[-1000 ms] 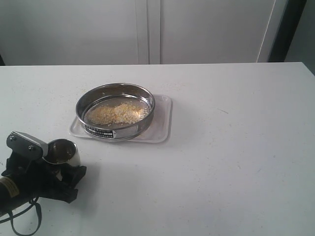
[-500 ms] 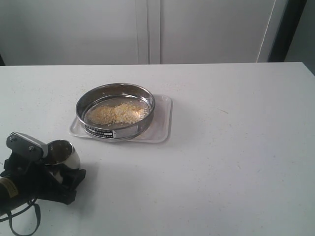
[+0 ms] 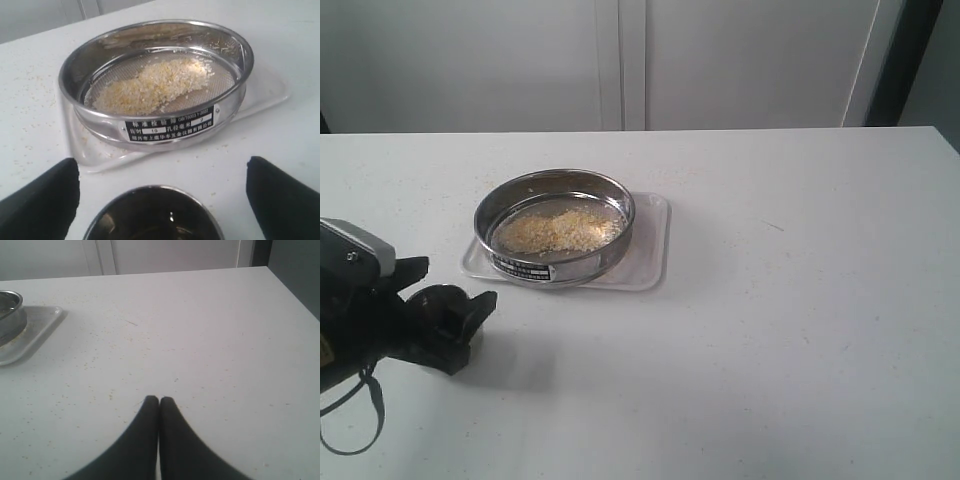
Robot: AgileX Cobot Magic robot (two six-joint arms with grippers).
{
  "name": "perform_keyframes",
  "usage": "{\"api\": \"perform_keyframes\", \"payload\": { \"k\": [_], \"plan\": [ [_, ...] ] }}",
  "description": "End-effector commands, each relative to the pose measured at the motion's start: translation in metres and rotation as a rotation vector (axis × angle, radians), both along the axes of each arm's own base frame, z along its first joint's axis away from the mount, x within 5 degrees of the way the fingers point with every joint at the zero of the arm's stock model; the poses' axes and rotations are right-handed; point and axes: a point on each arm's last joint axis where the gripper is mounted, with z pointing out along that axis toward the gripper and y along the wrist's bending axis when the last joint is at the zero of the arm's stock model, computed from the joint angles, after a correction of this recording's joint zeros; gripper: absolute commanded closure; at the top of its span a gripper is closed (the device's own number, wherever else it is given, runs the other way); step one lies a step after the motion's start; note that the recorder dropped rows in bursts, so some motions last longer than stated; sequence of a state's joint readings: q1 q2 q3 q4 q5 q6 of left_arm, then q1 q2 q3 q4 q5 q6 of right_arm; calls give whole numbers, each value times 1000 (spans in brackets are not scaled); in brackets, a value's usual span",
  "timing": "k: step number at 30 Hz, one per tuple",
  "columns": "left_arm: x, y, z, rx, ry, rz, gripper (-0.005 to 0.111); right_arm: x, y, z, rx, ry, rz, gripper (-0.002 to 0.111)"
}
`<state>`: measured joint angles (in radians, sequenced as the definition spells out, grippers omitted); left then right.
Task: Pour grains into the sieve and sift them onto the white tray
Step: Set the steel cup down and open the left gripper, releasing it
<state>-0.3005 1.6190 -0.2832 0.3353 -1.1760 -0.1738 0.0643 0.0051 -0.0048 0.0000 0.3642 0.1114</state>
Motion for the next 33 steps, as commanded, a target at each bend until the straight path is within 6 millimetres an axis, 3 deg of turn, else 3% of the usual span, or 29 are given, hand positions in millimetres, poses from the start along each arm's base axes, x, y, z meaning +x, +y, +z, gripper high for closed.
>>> {"api": "perform_keyframes", "payload": {
  "k": [1, 9, 14, 19, 24, 33],
  "plan": [
    [-4, 1, 12, -9, -23, -3, 19, 0, 0, 0, -1, -15, -1, 108],
    [-9, 4, 29, -46, -32, 28, 32, 0, 0, 0, -1, -15, -1, 108],
    [-14, 6, 38, -32, -41, 34, 73, 0, 0, 0, -1, -15, -1, 108],
    [-17, 7, 46, -28, -67, 26, 107, 0, 0, 0, -1, -15, -1, 108],
    [-22, 12, 45, -14, 25, 65, 107, 0, 0, 0, -1, -15, -1, 108],
    [-30, 27, 52, -15, 349, 273, 107, 0, 0, 0, -1, -15, -1, 108]
  ]
}}
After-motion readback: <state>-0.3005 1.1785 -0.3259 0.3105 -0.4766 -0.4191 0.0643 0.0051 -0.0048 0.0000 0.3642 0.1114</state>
